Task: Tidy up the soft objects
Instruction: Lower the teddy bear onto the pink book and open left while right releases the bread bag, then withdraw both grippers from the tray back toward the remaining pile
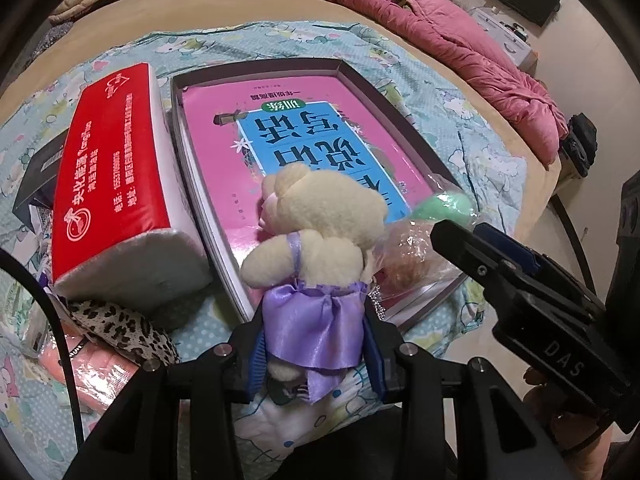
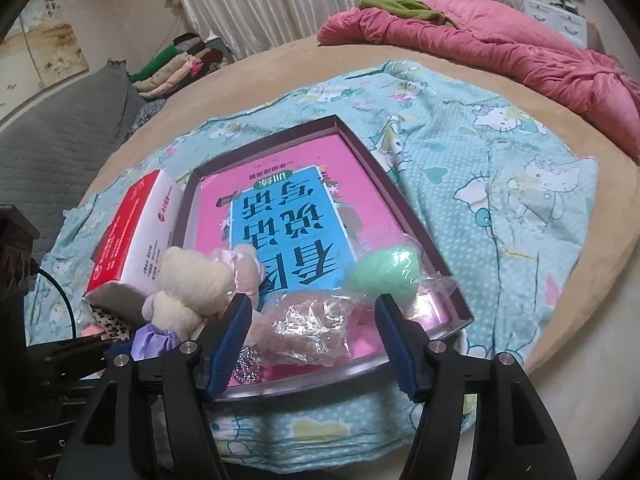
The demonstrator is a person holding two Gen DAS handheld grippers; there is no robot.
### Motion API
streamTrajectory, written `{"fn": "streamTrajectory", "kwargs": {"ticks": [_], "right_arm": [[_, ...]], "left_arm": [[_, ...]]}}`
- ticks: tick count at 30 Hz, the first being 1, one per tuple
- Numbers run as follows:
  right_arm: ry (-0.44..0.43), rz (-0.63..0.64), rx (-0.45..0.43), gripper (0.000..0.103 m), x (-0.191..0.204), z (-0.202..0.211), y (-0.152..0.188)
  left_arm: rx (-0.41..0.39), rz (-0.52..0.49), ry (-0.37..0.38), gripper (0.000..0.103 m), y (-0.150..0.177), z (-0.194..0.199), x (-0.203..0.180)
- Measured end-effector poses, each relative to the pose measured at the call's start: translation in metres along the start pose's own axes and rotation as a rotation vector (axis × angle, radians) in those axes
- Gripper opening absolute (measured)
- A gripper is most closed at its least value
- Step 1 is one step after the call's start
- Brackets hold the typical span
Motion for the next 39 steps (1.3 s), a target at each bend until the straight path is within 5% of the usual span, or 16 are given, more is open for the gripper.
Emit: {"fn": "streamTrajectory", "kwargs": {"ticks": [21, 25, 33, 39], "right_arm": [[0.012, -0.006, -0.024, 0.066, 0.000, 0.014, -0.004], [0.017, -0.008, -0.037, 0.073, 0.002, 0.020, -0.005], [0.015, -0.007, -0.062, 0.075, 0.009, 0.030, -0.008], [0.017, -0.008, -0.092, 0.077, 0.017, 0.041, -0.011]], "left_arm": [[-0.051, 0.015, 0.003, 0.067, -0.005, 0.021, 0.004], [-0.067, 0.010, -0.005, 0.069, -0.005, 0.031, 0.003], [-0.102, -0.012, -0.061, 0.085, -0.001, 0.056, 0.003], [-0.117, -0.002, -0.113, 0.086, 0.005, 0.070, 0.012]]}}
Point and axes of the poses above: each gripper's, at about its wrist camera, not at the fingertips, and z roughly against the way its jaws point, x to its left, y to its underside, the point moved 5 cm from there along -z, roughly the way its jaws point, and after that the axes turned 3 degrees about x, right-handed, at the moved point
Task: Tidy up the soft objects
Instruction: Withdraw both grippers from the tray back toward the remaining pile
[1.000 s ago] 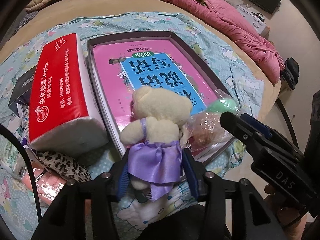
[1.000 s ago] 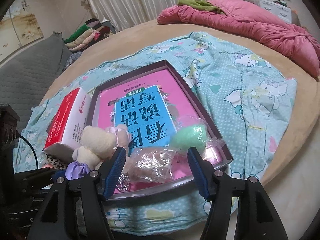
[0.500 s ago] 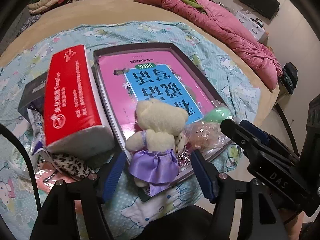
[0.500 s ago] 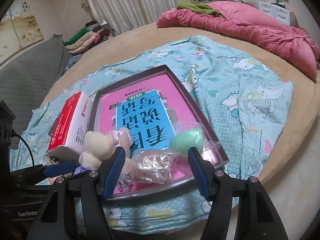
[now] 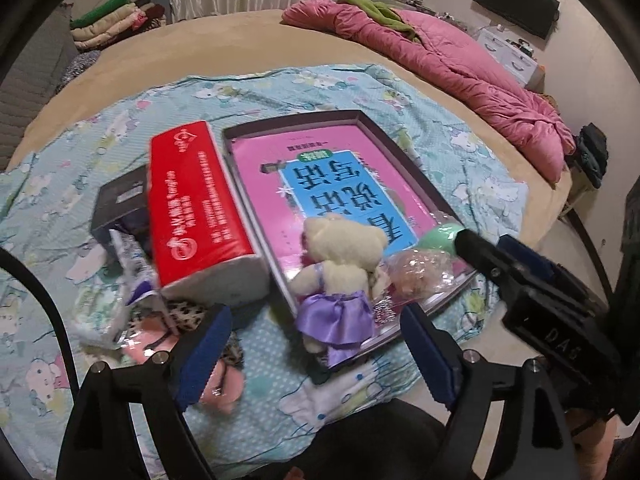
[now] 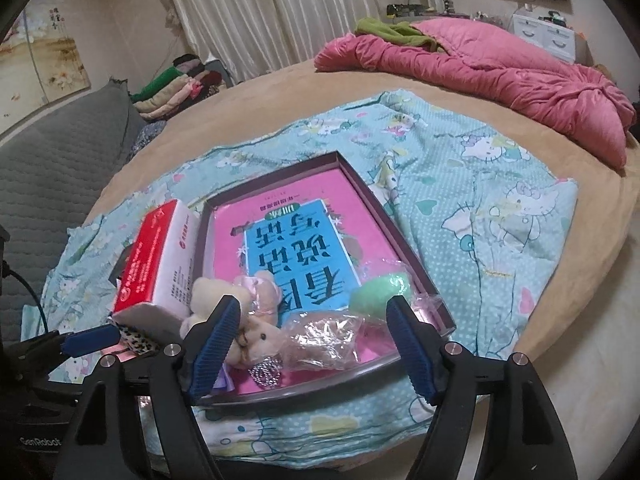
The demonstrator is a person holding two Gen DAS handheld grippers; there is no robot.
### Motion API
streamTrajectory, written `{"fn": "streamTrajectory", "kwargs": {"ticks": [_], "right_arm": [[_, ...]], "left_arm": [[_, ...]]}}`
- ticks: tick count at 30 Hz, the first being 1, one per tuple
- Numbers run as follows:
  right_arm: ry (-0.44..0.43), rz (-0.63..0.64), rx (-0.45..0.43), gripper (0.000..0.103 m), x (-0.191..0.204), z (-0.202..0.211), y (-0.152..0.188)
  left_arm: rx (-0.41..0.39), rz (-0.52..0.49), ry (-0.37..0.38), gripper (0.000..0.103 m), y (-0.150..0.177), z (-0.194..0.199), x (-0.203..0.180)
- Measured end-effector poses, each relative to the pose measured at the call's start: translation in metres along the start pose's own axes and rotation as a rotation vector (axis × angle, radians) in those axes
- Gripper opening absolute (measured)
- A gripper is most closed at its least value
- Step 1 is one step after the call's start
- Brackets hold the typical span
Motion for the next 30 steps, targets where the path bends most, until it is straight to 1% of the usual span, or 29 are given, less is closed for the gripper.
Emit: {"fn": "streamTrajectory", "kwargs": {"ticks": [4, 9, 17, 24, 30], "right_arm": [[0.000, 0.007, -0.017, 0.077, 0.006, 0.007, -0.003], [0.035, 0.046, -0.045, 0.078, 0.016, 0.016, -0.005], [0.059, 0.088, -0.060, 0.078, 0.027, 0.028, -0.004], [0.047, 0.118, -0.072, 0.078, 0.046, 0.039, -0.005], [0.020, 0.137, -0.080, 0.078, 0.063, 0.047, -0.007]], "left_arm": [[-0.007, -0.001, -0.042, 0.087, 0.003, 0.009, 0.008], [-0.013, 0.006, -0.051, 0.087, 0.008, 0.017, 0.013], [-0.030, 0.011, -0.064, 0.088, 0.011, 0.028, 0.020], [-0.042, 0.032, -0.078, 0.088, 0.015, 0.040, 0.034], [-0.081, 0.038, -0.109, 0.088, 0.017, 0.058, 0.048]]}}
Point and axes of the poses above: each gripper's, at about its wrist camera, not at the fingertips, and z roughly against the way its jaws point, x to its left, y to its underside, the point moved 5 cm from there along -z, roughly the way its jaws point, and after that the axes turned 3 degrees about x, right-handed, at the moved point
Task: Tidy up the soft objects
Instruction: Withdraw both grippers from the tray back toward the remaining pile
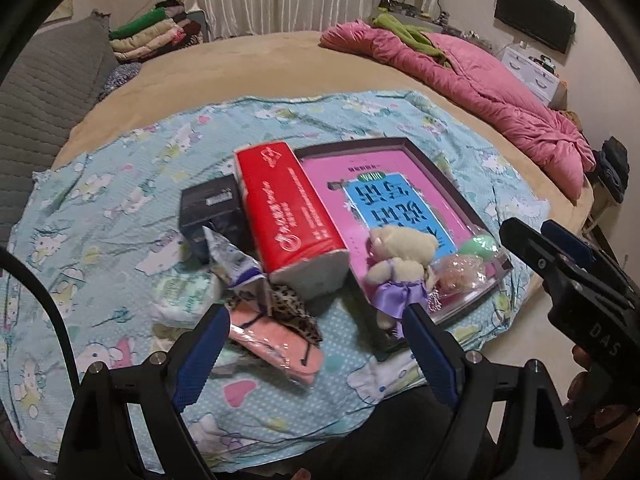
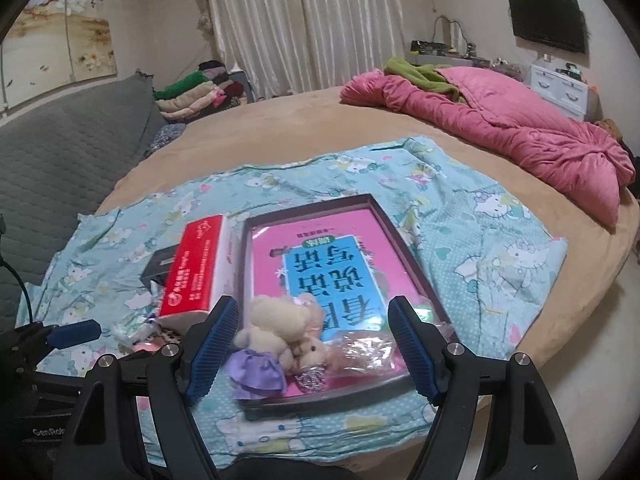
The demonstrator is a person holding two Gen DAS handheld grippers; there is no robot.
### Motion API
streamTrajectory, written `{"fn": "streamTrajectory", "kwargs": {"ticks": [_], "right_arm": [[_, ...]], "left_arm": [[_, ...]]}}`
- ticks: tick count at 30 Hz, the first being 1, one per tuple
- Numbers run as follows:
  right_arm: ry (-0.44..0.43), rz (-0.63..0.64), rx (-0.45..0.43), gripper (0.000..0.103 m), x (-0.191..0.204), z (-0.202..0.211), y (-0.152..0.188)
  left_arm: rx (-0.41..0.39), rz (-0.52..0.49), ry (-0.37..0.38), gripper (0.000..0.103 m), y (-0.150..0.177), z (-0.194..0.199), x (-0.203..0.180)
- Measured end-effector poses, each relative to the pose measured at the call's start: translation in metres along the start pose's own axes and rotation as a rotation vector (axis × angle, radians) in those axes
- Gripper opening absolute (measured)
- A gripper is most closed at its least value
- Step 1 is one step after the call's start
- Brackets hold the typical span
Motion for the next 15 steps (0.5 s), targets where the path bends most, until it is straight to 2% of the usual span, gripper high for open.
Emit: {"fn": "streamTrajectory", "kwargs": {"ticks": [15], "right_arm": [[-0.049, 0.068, -0.002, 0.078, 0.044, 0.013, -0.002]], "left_arm": [[-0.046, 0.031, -0.020, 0.088, 0.002, 0.028, 0.027]]}}
Point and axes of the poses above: each gripper's, at about its wrist camera, not at the fingertips, and z roughly against the way its jaws point, x to its left, y to its underside, the point moved 5 cm from there along -z, roughly the way its jaws point, and after that the axes turned 3 degrees about x, right-handed, at the moved point
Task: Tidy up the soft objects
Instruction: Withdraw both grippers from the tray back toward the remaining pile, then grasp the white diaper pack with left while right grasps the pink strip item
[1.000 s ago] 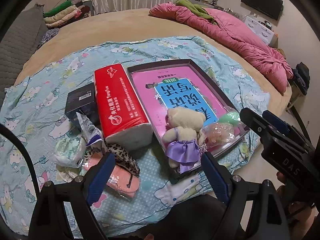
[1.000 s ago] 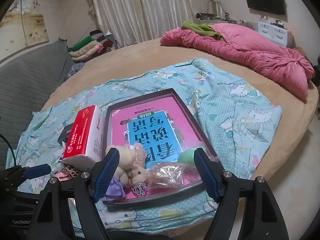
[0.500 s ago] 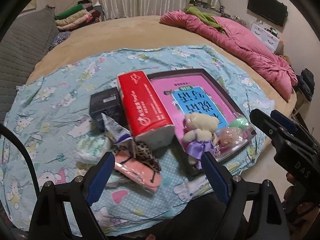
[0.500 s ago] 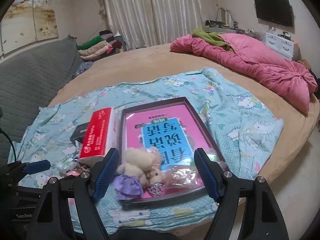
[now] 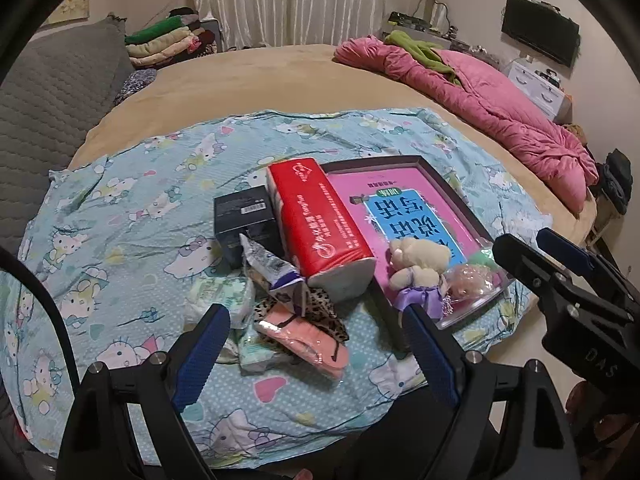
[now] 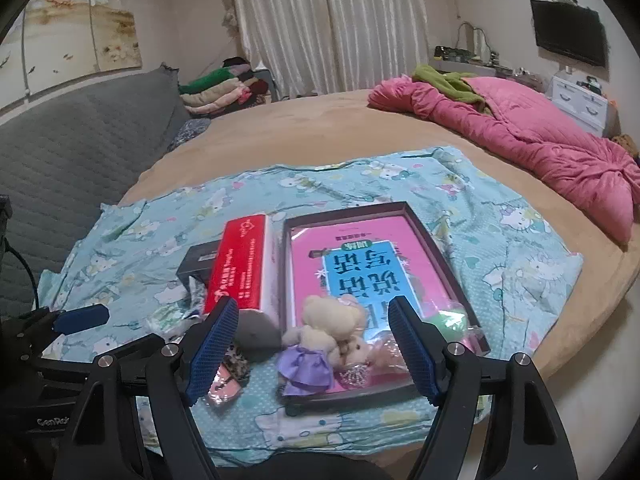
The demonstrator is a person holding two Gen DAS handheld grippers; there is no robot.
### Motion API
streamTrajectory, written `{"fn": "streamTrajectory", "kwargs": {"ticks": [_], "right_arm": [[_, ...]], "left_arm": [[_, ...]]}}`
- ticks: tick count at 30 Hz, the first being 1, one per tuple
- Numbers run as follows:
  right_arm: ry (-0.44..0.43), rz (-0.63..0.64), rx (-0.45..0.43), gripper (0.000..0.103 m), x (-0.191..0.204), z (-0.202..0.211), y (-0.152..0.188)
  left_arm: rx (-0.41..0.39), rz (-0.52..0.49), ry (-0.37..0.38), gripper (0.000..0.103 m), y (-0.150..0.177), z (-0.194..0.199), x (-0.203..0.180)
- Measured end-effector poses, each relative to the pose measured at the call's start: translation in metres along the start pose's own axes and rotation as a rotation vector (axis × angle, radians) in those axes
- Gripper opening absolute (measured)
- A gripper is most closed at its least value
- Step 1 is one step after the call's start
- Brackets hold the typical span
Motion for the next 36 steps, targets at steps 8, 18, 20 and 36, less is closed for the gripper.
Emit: {"fn": "streamTrajectory", "kwargs": {"ticks": [8, 18, 20, 36], "right_arm": [[-0.018, 0.054, -0.002, 0.078, 0.023, 0.004, -0.002], [-0.035, 0.110, -0.002, 0.078, 0.049, 0.008, -0.001], [-0.039, 0.121, 0.000, 0.078, 0.053, 0.008, -0.001], [-0.063, 0.196, 0.052, 0.078, 0.086, -0.006, 0.016]], "left_arm": [[-0.023, 0.063, -0.024, 0.088, -0.002, 0.013, 0.033], [-0.030, 0.153, -0.054, 0.088, -0.001, 0.024, 0.079], [-0.032, 0.167, -0.059, 0.088, 0.000, 0.025, 0.087], [0.003, 0.254, -0.094, 0.088, 0.021, 0.014, 0.142]]}}
Point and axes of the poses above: each gripper's, at about its wrist camera, not at the fingertips, and z roughly against the way its jaws point, x to its left, y to its underside, the point moved 5 cm from there along -z, roughly the way its jaws point, and after that the axes turned 3 degrees about x, right-handed, at the moved point
